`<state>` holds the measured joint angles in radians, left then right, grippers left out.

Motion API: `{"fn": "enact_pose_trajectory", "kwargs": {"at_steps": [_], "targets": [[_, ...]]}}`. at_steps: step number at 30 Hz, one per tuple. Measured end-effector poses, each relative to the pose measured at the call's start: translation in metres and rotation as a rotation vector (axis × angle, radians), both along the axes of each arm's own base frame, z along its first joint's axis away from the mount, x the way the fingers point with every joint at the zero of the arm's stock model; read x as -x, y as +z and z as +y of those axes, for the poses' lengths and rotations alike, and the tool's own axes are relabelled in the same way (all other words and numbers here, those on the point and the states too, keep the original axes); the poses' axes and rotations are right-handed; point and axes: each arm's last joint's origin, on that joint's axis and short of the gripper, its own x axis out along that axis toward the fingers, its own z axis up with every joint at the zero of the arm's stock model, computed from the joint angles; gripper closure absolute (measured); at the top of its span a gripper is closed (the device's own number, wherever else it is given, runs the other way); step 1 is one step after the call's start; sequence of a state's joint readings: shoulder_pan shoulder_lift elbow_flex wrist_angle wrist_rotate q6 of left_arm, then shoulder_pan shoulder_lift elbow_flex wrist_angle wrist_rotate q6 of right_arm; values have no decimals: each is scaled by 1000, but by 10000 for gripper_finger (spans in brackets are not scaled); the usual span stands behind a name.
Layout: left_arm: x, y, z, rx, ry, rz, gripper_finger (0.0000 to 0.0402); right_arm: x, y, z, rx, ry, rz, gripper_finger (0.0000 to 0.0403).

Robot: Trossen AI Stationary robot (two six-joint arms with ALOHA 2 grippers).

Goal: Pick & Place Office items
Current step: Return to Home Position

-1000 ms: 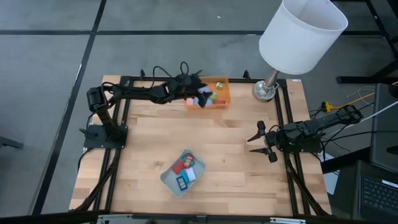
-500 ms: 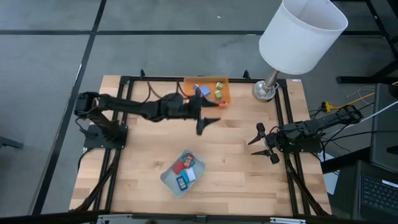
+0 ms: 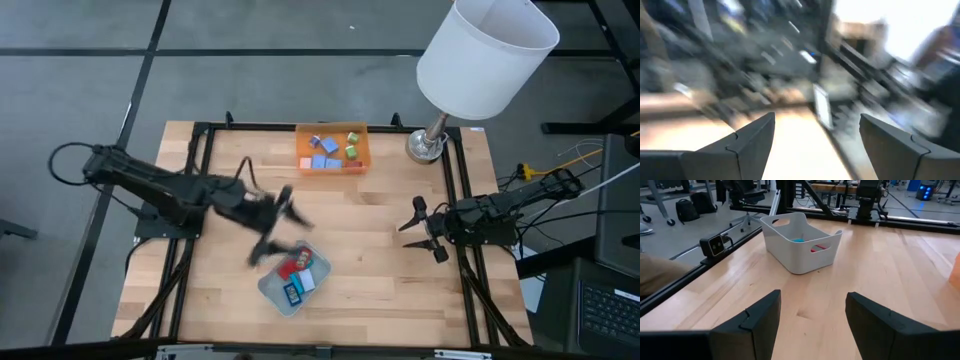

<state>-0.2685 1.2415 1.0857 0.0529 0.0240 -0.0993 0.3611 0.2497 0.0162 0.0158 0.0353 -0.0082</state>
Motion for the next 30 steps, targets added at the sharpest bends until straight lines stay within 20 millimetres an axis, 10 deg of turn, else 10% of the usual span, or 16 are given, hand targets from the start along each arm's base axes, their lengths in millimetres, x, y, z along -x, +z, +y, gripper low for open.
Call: {"fn": "enact_pose_trajectory", "kwargs": {"at_steps": [5, 10, 24, 30], "targets": [[34, -22, -38, -146, -331, 33, 118, -1, 3, 0, -47, -23, -15, 182], [72, -54, -42, -85, -309, -81, 119, -1, 4, 1, -78, 2, -22, 182], [161, -185, 9, -6, -204, -208, 118, 0, 8, 3, -85, 92, -55, 182], [167, -189, 13, -23, -202, -207, 120, 0, 8, 3, -88, 95, -55, 182]]}}
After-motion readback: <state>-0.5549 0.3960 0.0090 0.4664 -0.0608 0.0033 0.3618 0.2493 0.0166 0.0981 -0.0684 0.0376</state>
